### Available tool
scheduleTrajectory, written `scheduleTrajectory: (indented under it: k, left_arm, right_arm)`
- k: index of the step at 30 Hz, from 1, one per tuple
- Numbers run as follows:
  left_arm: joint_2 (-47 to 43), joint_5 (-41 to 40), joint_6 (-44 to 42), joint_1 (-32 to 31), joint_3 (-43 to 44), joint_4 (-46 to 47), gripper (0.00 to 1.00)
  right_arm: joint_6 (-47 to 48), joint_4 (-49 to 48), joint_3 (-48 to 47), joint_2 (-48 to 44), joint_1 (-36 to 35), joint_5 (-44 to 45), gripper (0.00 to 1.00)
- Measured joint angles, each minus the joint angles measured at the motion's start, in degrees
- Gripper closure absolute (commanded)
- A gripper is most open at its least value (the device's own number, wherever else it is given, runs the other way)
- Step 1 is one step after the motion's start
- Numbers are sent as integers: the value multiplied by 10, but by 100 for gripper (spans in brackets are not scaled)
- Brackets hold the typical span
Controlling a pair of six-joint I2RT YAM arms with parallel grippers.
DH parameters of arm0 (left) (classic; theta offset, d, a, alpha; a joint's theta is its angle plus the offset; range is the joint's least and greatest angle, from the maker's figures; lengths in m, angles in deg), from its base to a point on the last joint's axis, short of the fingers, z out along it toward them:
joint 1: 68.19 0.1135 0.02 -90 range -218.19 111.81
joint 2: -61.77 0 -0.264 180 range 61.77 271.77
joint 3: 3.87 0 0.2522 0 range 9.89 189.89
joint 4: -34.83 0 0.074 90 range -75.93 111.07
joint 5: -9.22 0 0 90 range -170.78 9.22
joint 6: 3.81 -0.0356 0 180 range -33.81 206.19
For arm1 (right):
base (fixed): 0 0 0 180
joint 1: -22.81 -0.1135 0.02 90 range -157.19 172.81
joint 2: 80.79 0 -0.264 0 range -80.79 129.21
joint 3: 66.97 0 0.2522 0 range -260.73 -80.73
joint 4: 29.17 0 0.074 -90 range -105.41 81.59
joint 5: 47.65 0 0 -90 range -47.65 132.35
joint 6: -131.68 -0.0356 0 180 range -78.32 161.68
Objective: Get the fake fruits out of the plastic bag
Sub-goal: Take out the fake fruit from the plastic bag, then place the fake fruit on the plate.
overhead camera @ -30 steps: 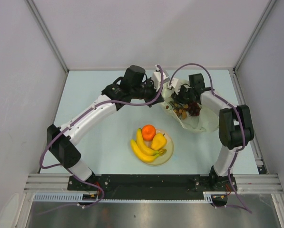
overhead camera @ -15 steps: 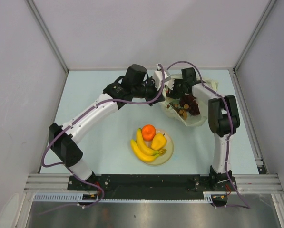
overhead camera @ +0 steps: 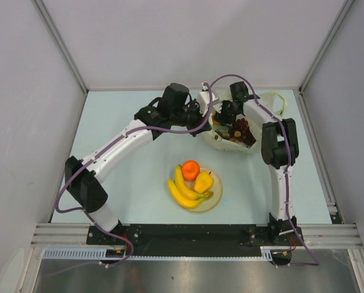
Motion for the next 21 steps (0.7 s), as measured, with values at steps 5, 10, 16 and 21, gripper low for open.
scheduleTrajectory:
  k: [5,10,16,21]
  left_arm:
    - [14,-5,0,3,2,5,100]
    - [31,-13,1,4,3,13,100]
    - [43,-28,1,5,3,14,100]
    - [48,-37,2,7,12,17,100]
  right_arm:
    - [-35,16,82,-93,9,-34,49]
    - [-86,42,126,-218,19,-91,52]
    - [-154,71,162,-314,36,-156,54]
    - [-223,102,202,-367,52,-180,55]
